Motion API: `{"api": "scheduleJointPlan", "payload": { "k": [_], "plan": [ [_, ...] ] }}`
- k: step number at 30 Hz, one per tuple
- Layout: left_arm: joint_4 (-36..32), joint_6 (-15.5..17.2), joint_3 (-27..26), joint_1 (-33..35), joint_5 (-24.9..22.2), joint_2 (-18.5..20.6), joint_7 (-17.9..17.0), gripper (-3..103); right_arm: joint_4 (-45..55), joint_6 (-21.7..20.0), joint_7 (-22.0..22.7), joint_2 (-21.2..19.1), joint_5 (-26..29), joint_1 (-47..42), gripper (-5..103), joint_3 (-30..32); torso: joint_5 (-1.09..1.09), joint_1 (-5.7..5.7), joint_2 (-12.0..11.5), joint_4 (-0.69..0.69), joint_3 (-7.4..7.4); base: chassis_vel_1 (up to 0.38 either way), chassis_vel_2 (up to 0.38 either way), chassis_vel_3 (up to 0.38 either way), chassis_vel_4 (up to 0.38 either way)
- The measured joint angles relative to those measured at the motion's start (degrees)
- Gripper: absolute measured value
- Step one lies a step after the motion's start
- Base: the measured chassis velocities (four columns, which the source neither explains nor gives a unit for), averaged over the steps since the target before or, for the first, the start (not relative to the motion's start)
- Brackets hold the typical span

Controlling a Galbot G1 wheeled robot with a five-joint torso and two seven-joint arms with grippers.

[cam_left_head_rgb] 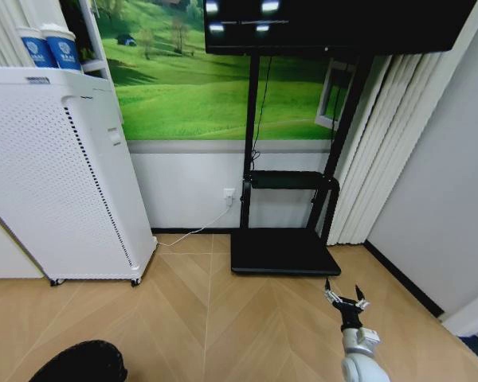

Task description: Pick up the trash bin and place the garbage on the floor into it.

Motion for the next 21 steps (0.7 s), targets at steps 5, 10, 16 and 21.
{"api": "scheduleJointPlan", "payload": {
  "k": [5, 10, 16, 21],
  "plan": [
    [0.9, 0.0, 0.7, -0.4, 0.0, 0.0, 0.0, 6, -0.4, 0.4, 0.0, -0.1, 0.1, 0.4, 100, 0.0, 0.00, 0.00, 0.0, 0.01, 0.00, 0.000, 0.000, 0.000, 0.000],
    [1.4, 0.0, 0.6, -0.5, -0.6, 0.3, 0.0, 6, 0.3, -0.5, -1.4, -0.2, 0.4, 0.1, 100, 0.6, -0.01, 0.00, 0.0, 0.00, 0.00, 0.000, 0.000, 0.000, 0.000],
    [2.6, -0.2, 1.1, -0.7, -0.8, 0.5, 0.2, 6, 1.0, -0.6, -1.4, -0.2, 0.3, -0.3, 100, 0.6, 0.00, 0.00, 0.0, 0.01, 0.00, 0.007, 0.005, -0.009, -0.007],
    [3.1, -0.4, 1.2, -1.2, -0.7, 0.5, 0.2, 6, 1.1, -0.5, -1.6, -0.3, 0.5, -0.4, 100, 0.7, 0.00, 0.00, 0.0, 0.00, 0.00, 0.072, 0.075, -0.092, -0.083]
  ]
}}
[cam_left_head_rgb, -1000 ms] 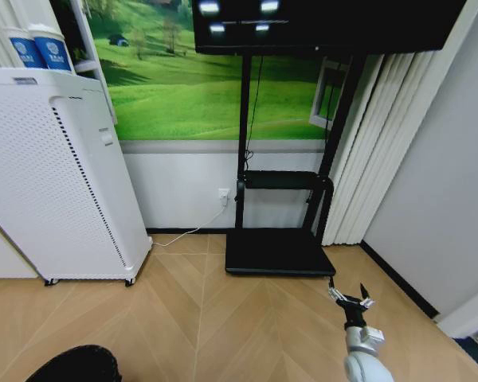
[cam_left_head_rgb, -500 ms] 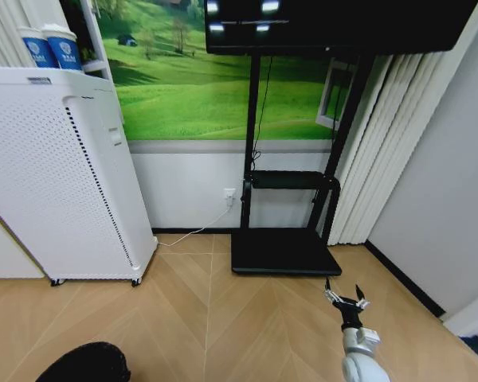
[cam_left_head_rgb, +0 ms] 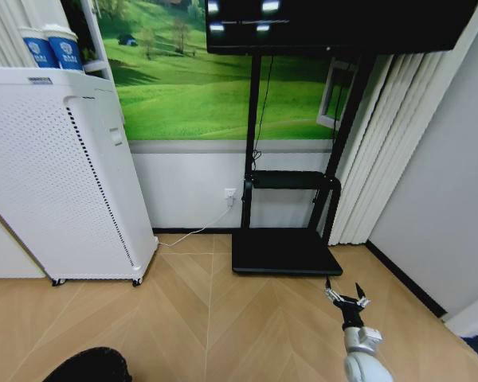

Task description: Pick up the trash bin and place the garbage on the floor into it.

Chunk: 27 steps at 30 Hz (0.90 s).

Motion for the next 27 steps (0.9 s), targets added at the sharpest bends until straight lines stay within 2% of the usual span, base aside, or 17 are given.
{"api": "scheduleJointPlan", "payload": {
  "k": [17, 27],
  "plan": [
    [2.6, -0.2, 0.6, -1.1, 0.5, 0.4, 0.8, 6, 0.0, 0.6, 0.2, 0.0, 1.2, 0.1, 100, -0.1, 0.01, 0.00, 0.0, -0.01, 0.00, 0.033, 0.029, -0.031, -0.026],
    [3.7, 0.3, -1.5, -0.1, 0.9, 0.7, 1.5, 5, -1.4, 0.7, 0.6, -0.8, 2.3, 0.8, 100, 0.5, 0.00, 0.00, 0.0, 0.00, 0.00, 0.000, 0.000, 0.000, 0.000]
  ]
}}
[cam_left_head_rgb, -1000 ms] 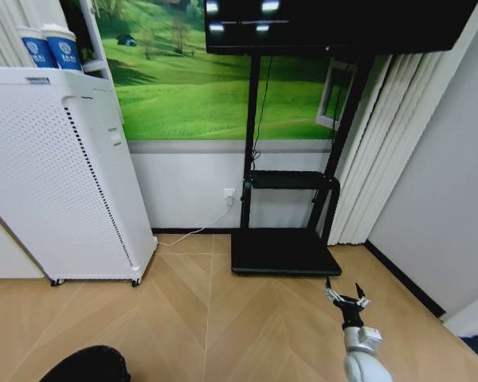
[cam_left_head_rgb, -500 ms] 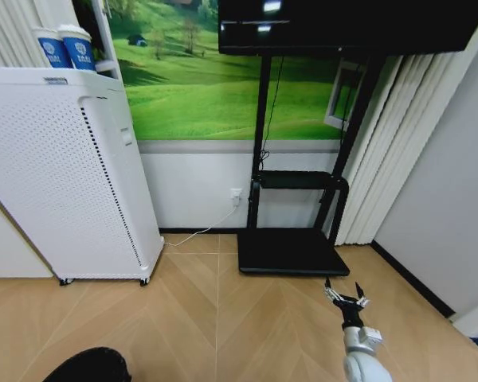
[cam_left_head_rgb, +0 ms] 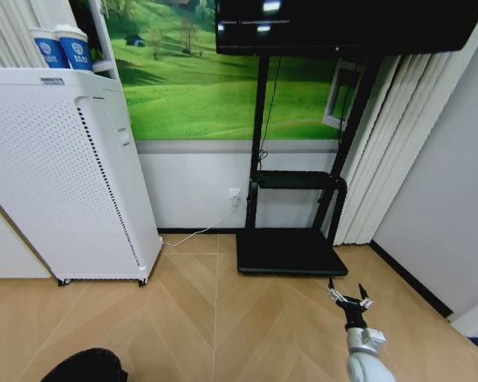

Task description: Pick up the trash bin and place the garbage on the floor into it.

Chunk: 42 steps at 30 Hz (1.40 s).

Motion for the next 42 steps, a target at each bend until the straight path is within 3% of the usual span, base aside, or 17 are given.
{"api": "scheduleJointPlan", "payload": {
  "k": [3, 5, 7, 9, 11, 14, 18, 20, 22, 23, 29, 34, 37, 38, 40, 41, 42],
  "plan": [
    [0.2, -0.1, -0.2, 0.5, 0.2, -0.1, 0.0, 2, -0.3, -0.1, 0.0, 0.0, 0.4, 0.4, 100, 0.1, 0.00, 0.00, 0.0, 0.01, 0.00, 0.000, 0.000, 0.000, 0.000],
    [0.7, -0.2, -0.6, 0.5, 0.3, -0.1, -0.4, 10, -0.4, 0.0, 0.1, 0.0, 0.4, 0.2, 100, 0.3, -0.01, 0.00, 0.0, 0.02, 0.00, 0.000, 0.000, 0.000, 0.000],
    [0.8, -0.2, -0.7, 0.5, 0.2, 0.0, -0.6, 10, -0.4, 0.2, 0.1, 0.0, 0.5, -0.1, 100, 0.3, 0.00, 0.00, 0.0, 0.01, 0.00, 0.000, 0.000, 0.000, 0.000],
    [1.3, -0.4, -1.5, 0.3, 0.0, 0.5, -0.8, 26, -0.6, 1.2, 0.0, 0.0, 1.1, -1.3, 100, 0.5, -0.01, 0.00, 0.0, -0.01, 0.00, 0.000, 0.000, 0.000, 0.000],
    [1.5, -0.5, -1.8, 0.5, 0.0, 0.6, -0.8, 26, -0.9, 1.7, -0.2, 0.0, 1.6, -1.7, 100, 0.7, -0.01, 0.00, 0.0, -0.01, 0.00, 0.000, 0.000, 0.000, 0.000],
    [1.6, -0.9, -2.4, 0.9, -0.4, 0.8, -0.8, 43, -1.3, 2.5, -0.8, -0.2, 3.3, -2.8, 100, 1.6, -0.01, 0.00, 0.0, 0.00, 0.00, 0.000, 0.000, 0.000, 0.000],
    [0.6, -0.9, -2.5, 1.3, -0.4, 0.5, 0.0, 54, -1.3, 2.7, -0.9, -0.4, 3.7, -3.3, 100, 2.3, -0.02, 0.00, 0.0, 0.00, 0.00, 0.000, 0.000, 0.000, 0.000],
    [-0.1, -1.2, -2.4, 1.7, 1.7, 0.2, 0.6, 59, -1.1, 2.6, -1.0, -0.5, 3.7, -3.3, 100, 2.5, 0.01, 0.00, 0.0, -0.01, 0.00, 0.000, 0.000, 0.000, 0.000],
    [-0.9, -3.0, -1.9, 2.6, 8.2, -0.3, 2.9, 70, -0.9, 2.3, -1.1, -0.8, 3.7, -3.0, 100, 2.6, -0.04, 0.00, 0.0, 0.00, 0.00, 0.000, 0.000, 0.000, 0.000],
    [-0.9, -3.0, -1.9, 2.6, 8.2, -0.3, 2.9, 70, -0.9, 2.3, -1.1, -0.8, 3.7, -3.0, 100, 2.6, -0.04, 0.00, 0.0, 0.00, 0.00, 0.000, 0.000, 0.000, 0.000],
    [-8.8, -5.1, -0.1, 7.5, 12.0, -1.6, 5.7, 96, 0.6, -2.0, -2.2, -1.1, 2.0, -3.0, 100, 2.7, 0.01, 0.00, 0.0, 0.02, 0.00, 0.000, 0.000, 0.000, 0.000],
    [-14.4, -6.3, 1.3, 8.8, 16.6, -1.9, 9.8, 100, 4.4, -3.8, -5.1, -1.4, 1.7, -5.3, 100, 3.3, 0.01, 0.00, 0.0, 0.01, 0.00, 0.000, 0.000, 0.000, 0.000],
    [-16.9, -7.5, 3.0, 2.6, 26.7, 0.0, 12.5, 100, 12.2, -6.6, -5.0, -1.4, 3.8, -8.6, 100, 3.3, -0.03, 0.00, 0.0, 0.01, 0.00, 0.000, 0.000, 0.000, 0.000],
    [-16.9, -7.5, 3.0, 2.6, 26.7, 0.0, 12.5, 100, 12.2, -6.6, -5.0, -1.4, 3.8, -8.6, 100, 3.3, -0.03, 0.00, 0.0, 0.01, 0.00, 0.000, 0.000, 0.000, 0.000],
    [-18.6, -6.0, 5.0, -2.7, 32.0, 3.5, 15.0, 100, 18.0, -9.0, -4.0, -1.4, 3.8, -11.2, 100, 3.3, -0.02, 0.00, 0.0, -0.01, 0.00, 0.000, 0.000, 0.000, 0.000],
    [-18.6, -6.0, 5.0, -2.7, 32.0, 3.5, 15.0, 100, 18.0, -9.0, -4.0, -1.4, 3.8, -11.2, 100, 3.3, -0.02, 0.00, 0.0, -0.01, 0.00, 0.000, 0.000, 0.000, 0.000],
    [-19.7, -4.3, 7.0, -5.8, 33.7, 6.5, 16.2, 100, 22.0, -10.4, -4.2, -1.5, 3.6, -13.2, 100, 3.3, -0.01, 0.00, 0.0, -0.02, 0.01, 0.000, 0.000, 0.000, 0.000]
  ]
}}
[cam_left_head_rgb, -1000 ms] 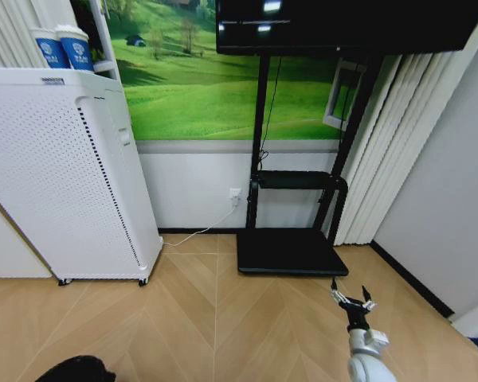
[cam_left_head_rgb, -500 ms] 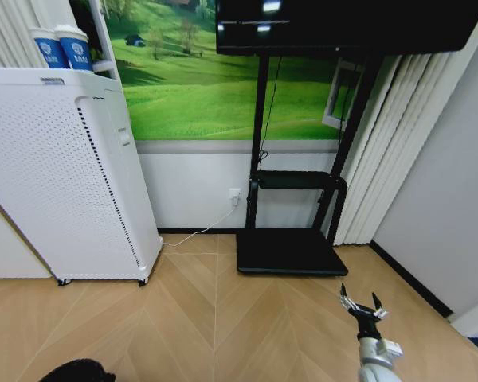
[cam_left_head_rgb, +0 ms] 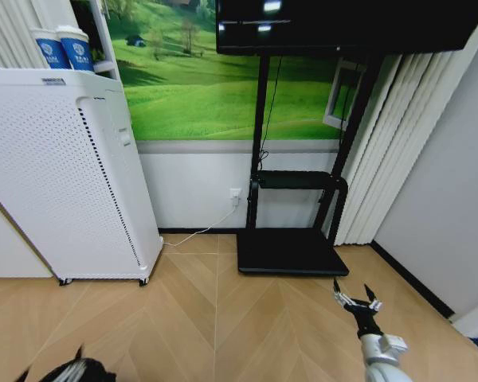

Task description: Pick up the trash bin and place the garbage on the floor into it.

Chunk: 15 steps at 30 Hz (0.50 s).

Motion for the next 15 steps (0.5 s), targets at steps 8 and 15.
{"api": "scheduleJointPlan", "payload": {
  "k": [8, 15],
  "plan": [
    [1.1, 1.9, 8.4, -7.6, 0.4, 6.1, 2.0, 100, 17.0, -6.2, -0.3, 1.6, -3.0, -10.1, 100, -4.1, -0.02, 0.00, 0.0, 0.03, 0.00, 0.000, 0.000, 0.000, 0.000],
    [2.0, 2.0, 9.6, -11.1, -1.3, 8.1, 2.2, 100, 20.2, -6.6, -0.3, 4.2, -8.4, -14.0, 100, -4.1, 0.00, 0.00, 0.0, 0.01, 0.00, 0.000, 0.000, 0.000, 0.000]
  ]
}}
